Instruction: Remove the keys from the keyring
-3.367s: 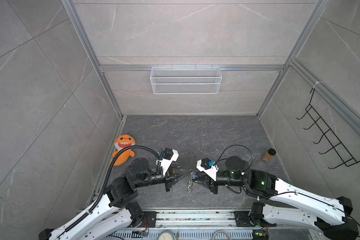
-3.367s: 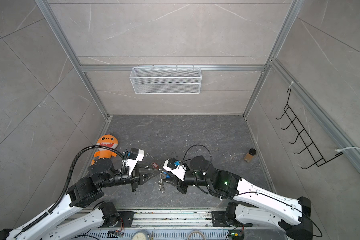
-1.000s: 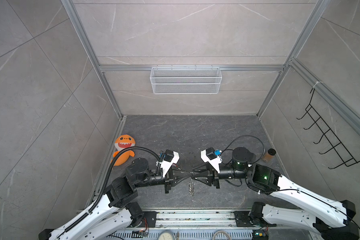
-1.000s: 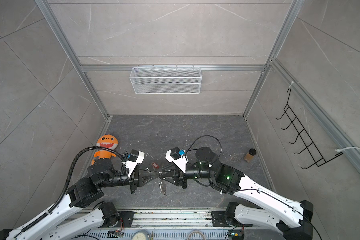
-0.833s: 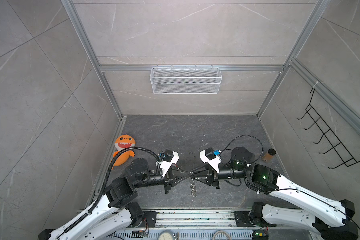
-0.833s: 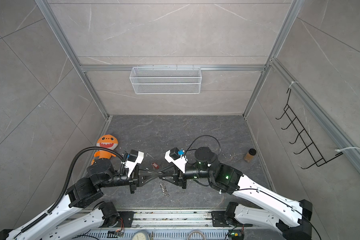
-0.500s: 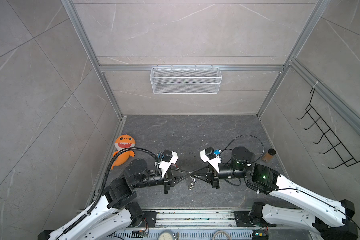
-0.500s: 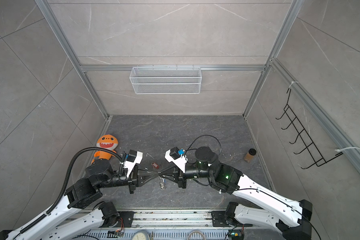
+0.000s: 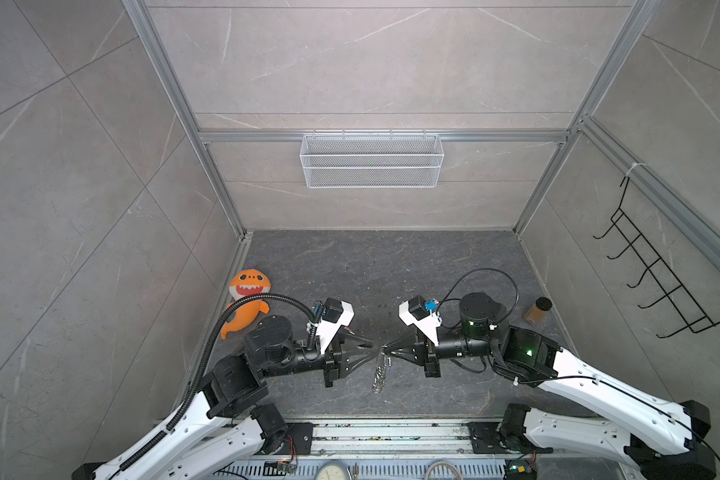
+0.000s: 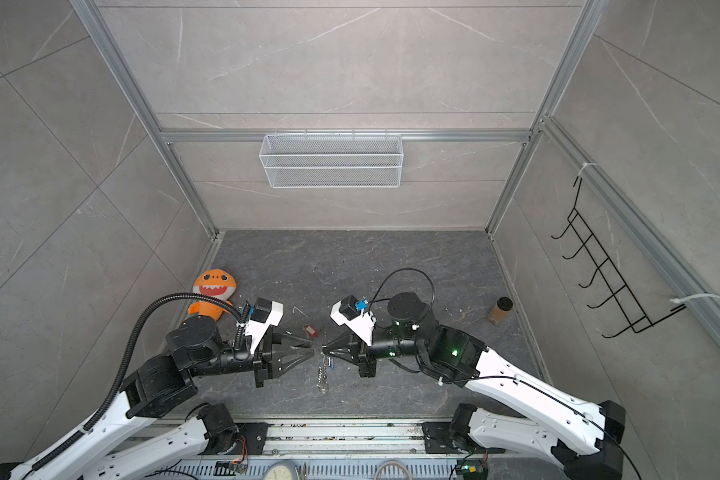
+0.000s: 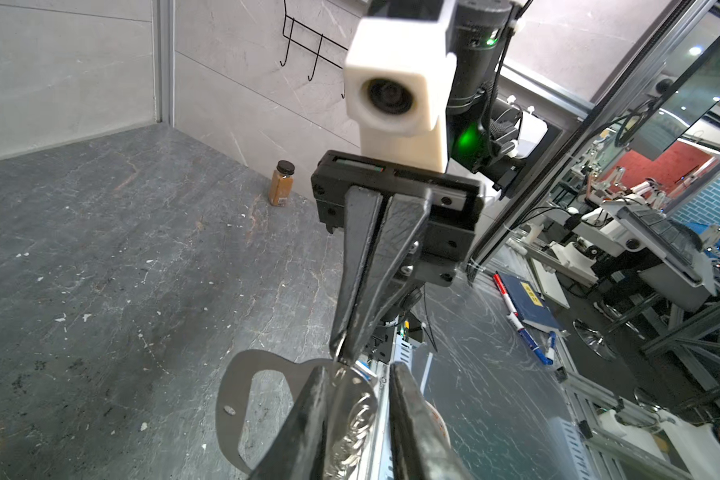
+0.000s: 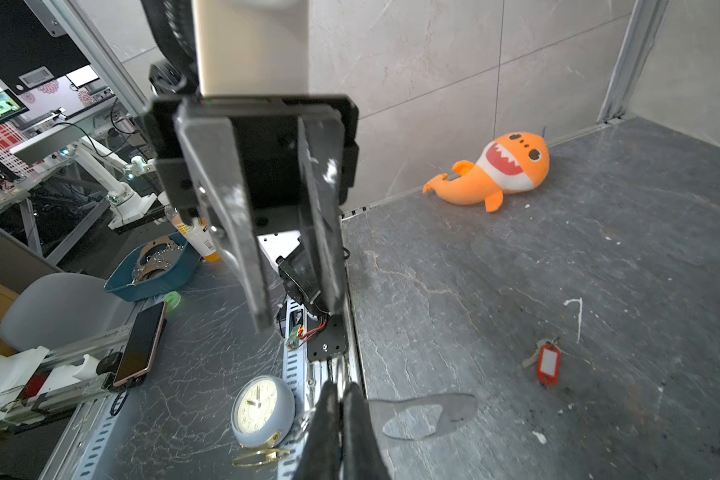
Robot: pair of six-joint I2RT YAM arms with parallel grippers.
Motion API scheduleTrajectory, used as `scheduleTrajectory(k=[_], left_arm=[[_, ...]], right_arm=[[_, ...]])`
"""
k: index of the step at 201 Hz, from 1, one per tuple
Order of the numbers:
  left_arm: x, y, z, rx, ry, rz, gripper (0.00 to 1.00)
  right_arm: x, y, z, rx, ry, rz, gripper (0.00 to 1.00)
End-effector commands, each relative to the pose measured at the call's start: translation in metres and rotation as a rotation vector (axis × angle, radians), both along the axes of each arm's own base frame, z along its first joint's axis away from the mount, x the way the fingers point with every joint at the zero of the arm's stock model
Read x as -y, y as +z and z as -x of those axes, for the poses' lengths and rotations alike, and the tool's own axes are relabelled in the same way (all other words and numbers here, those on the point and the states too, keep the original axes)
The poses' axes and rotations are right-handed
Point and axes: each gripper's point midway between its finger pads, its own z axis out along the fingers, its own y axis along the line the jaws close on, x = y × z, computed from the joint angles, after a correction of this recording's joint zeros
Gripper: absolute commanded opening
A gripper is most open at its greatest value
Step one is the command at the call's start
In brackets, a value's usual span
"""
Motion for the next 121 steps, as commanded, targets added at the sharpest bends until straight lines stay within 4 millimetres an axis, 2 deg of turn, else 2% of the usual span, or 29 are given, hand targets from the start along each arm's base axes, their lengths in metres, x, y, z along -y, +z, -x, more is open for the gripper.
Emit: scheduleTrajectory(k=[1,32,56,121], left_arm=[[-0.001,0.005,0.01,-0.007,-0.057,-0.05,0.29],[0.004,-0.006,0.012,-0.051,-0.098,-0.131,0.29],[0.009,-0.005,0.02,-0.068,-0.163,-0.14,0.29],[0.015,-0.005,0.019,-0.075,-0.192,-0.15,0.23]], right_arm=[[0.004,0.01,0.003,0.022,0.025,0.023,0.0],[0.006,0.012,0.011,0.021,0.088,0.04,0.0],[0.006,0.016,0.014,0.019,0.115,0.043,0.0],[0.001,0.013,0.018,-0.009,0.163,0.062,0.0]])
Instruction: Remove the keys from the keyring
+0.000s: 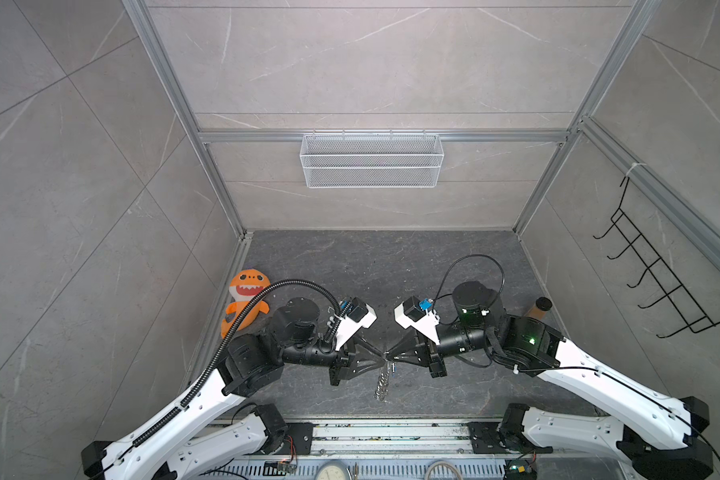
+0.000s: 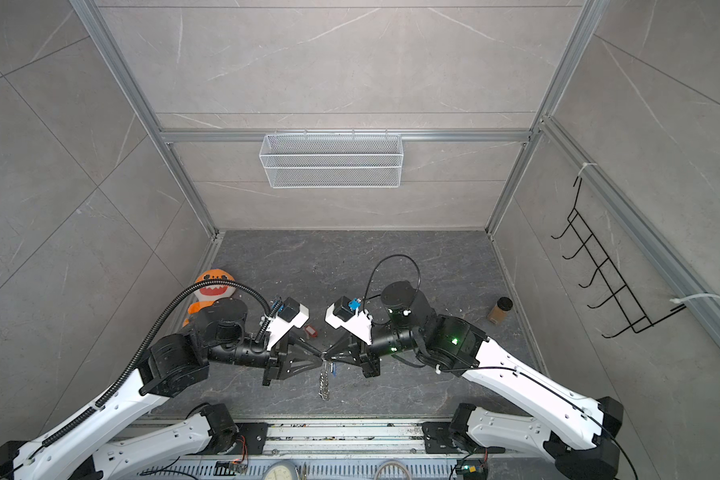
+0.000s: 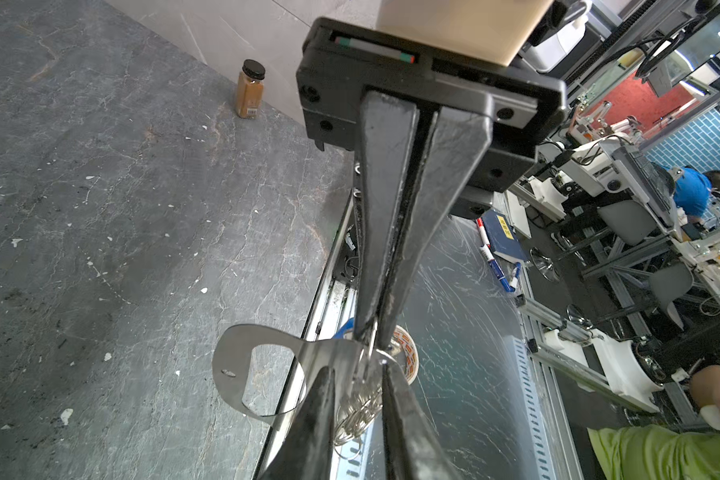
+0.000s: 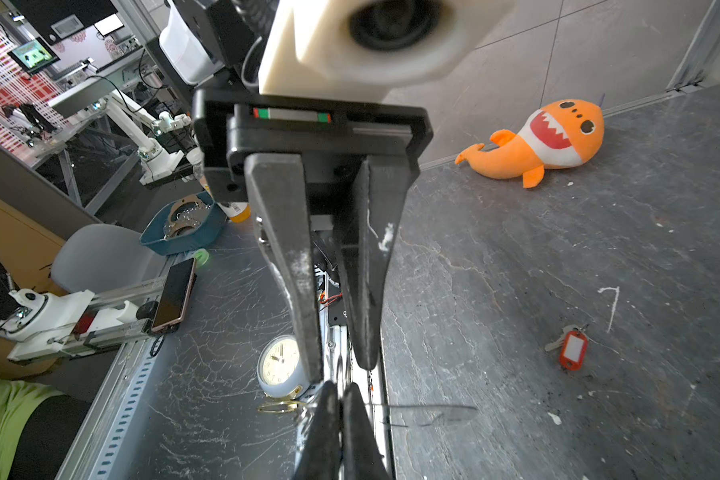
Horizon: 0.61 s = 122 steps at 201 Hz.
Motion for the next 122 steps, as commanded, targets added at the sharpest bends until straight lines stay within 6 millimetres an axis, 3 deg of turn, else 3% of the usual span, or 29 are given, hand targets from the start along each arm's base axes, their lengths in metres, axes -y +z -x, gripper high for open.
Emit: scheduleTrajectory(k=[1,71,122], left_arm=[[0.0007,0.0208,0.0085,0.036,-0.057,0.051,0.23],[0.005,0.0193,0.006,0.027,-0.065,0.03,0.17],[0.007,0.0199,0.0027,0.034,-0.054,0.038,0.01]], right_arm=[[-0.0002,0.0094,0.0044,0.008,0.035,-0.015,0.0],[-0.0037,0.0089,0.0011,0.003,0.027,-0.014,0.0],[-0.0061,0.0099,0.0003,-0.005,0.029,-0.021,0.0]])
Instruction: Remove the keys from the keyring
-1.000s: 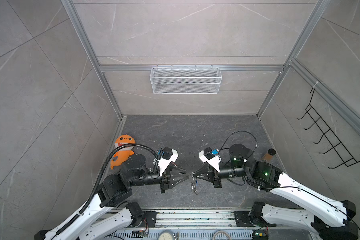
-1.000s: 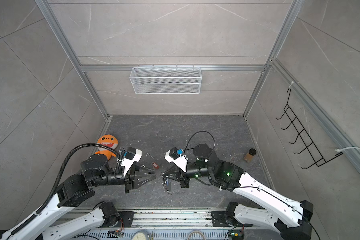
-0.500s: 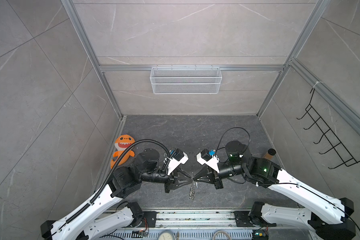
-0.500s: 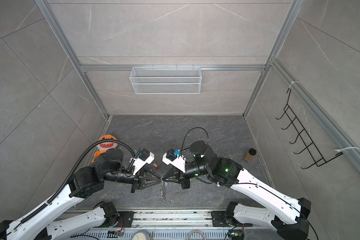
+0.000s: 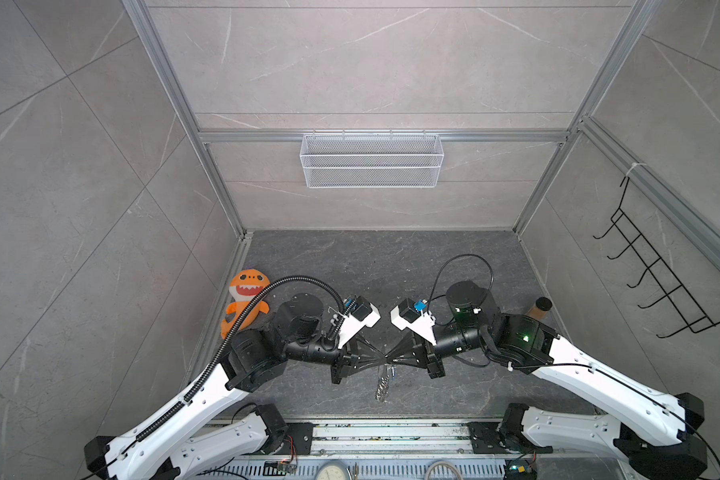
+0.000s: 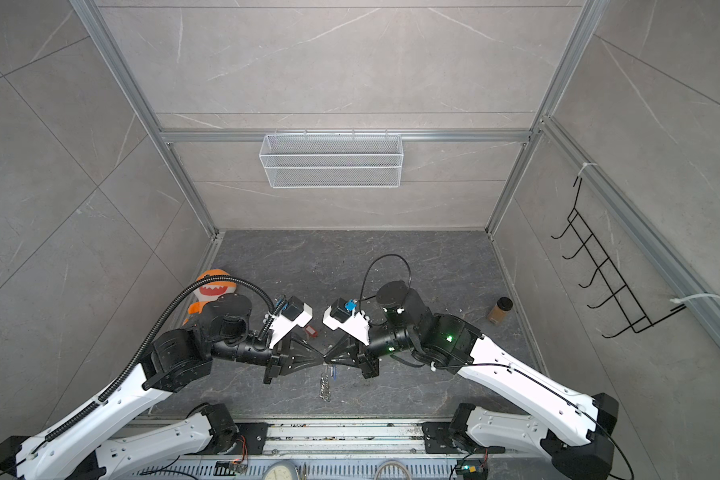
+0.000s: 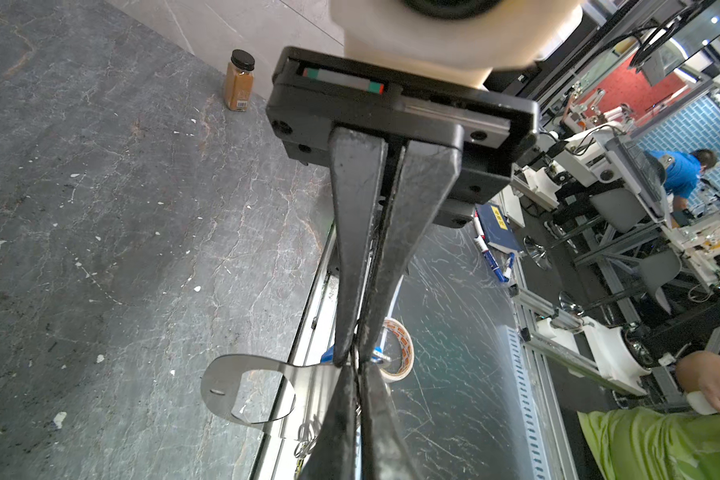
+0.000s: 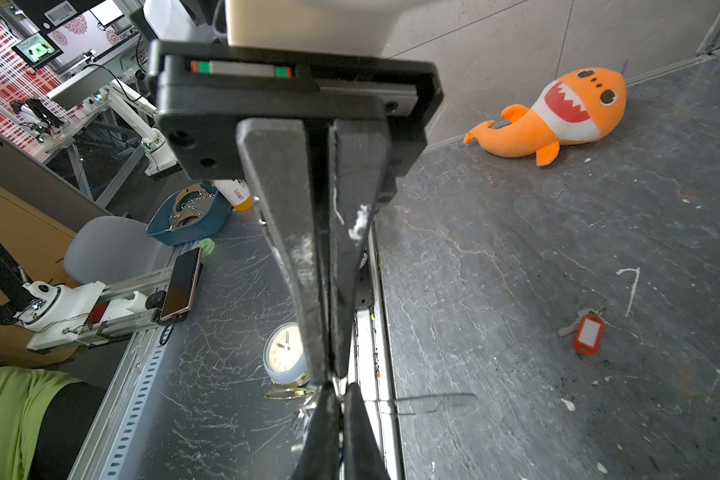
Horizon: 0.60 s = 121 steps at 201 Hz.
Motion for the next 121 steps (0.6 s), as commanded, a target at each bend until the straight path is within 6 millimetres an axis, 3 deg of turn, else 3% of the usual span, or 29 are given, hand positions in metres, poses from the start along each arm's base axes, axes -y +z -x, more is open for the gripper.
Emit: scheduleTrajectory(k=[1,52,86,121], left_arm=[[0.003,0.019,0.002,0.044,-0.027,0.058,0.0],[0.003,0.02,-0.008,0.083,0.035,0.087,0.0],[-0.008,0.031,-0.012,0.162,0.105,0.18,0.0],[-0.016,0.043,-0.014,0.231,0.15,0.271,0.0]], right_arm=[[-0.005,0.02,-0.001,0.028,0.014,-0.057,0.0],[-0.006,0.028,-0.005,0.04,-0.01,-0.086,0.0],[0.002,0.042,-0.009,0.099,-0.072,-0.149,0.37],[0.015,0.051,-0.017,0.185,-0.163,-0.223,0.47]])
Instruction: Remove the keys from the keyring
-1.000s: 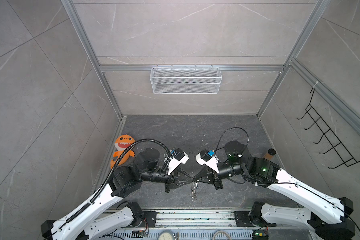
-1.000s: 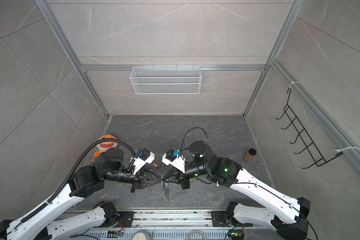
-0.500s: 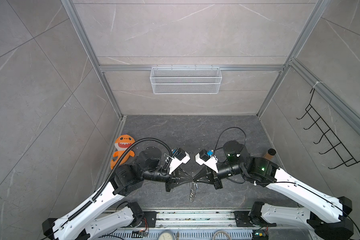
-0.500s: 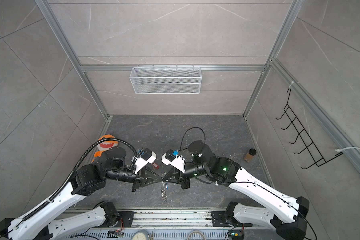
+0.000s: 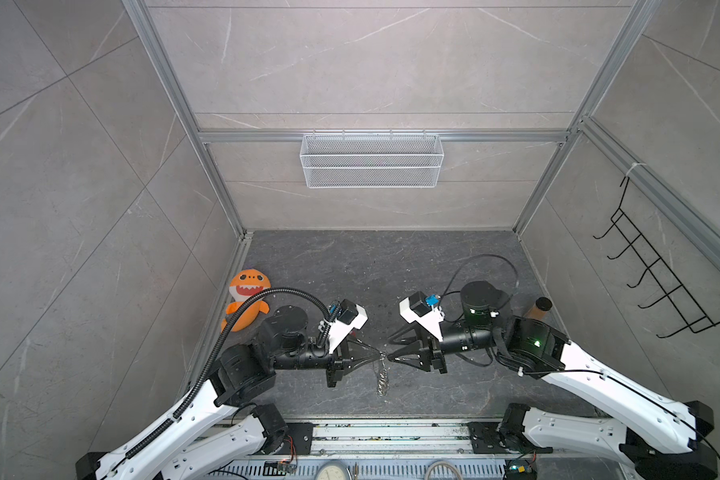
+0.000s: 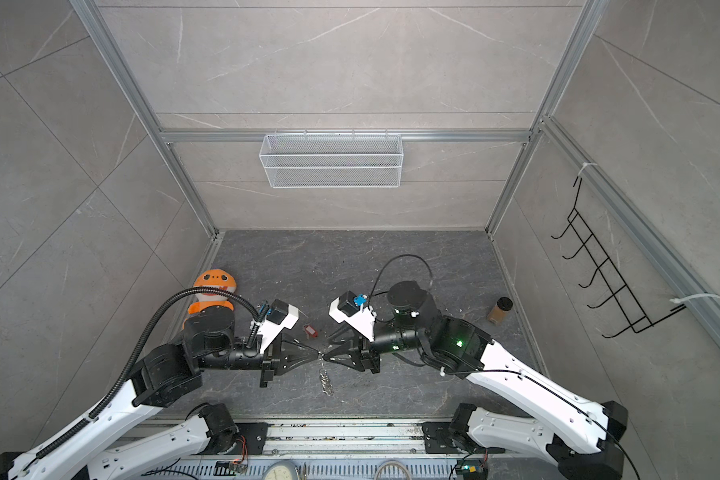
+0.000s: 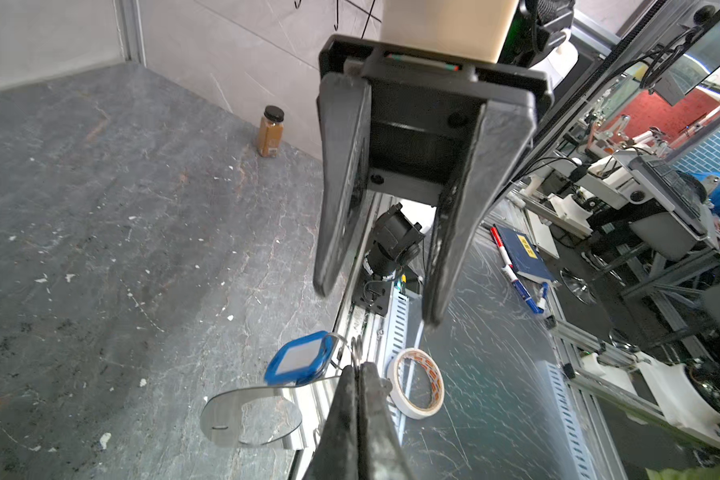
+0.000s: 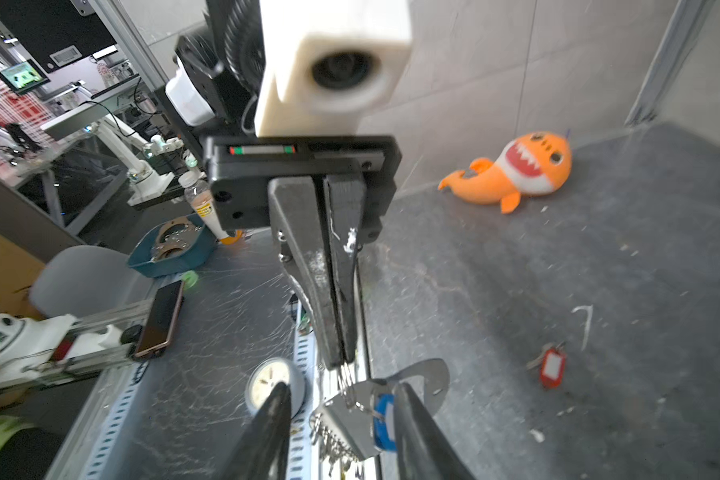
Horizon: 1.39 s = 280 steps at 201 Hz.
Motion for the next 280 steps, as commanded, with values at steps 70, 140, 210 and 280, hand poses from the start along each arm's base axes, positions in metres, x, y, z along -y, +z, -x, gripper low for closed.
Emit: scheduleTrajectory(k=[70,140,210,280], left_arm=[[-0.008,0.055,0.003,0.156,0.026,0.256,0.0],[-0.005,0.055,0.0,0.15,0.027,0.256,0.0],[-0.006,0.055,0.0,0.15,0.028,0.258,0.0],[-0.005,0.055,-0.001,0.144,0.035,0.267,0.0]], right_arm=[[0.001,0.0,0.002,0.044,-0.002,-0.087,0.5],[-0.01,-0.009,0.002,0.02,0.012,-0.07,0.51],[-0.015,-0.021,-0.006,0.018,-0.026,-0.033,0.36],[-0.014,-0.024,-0.012,0.027,-0.068,-0.014,0.19]])
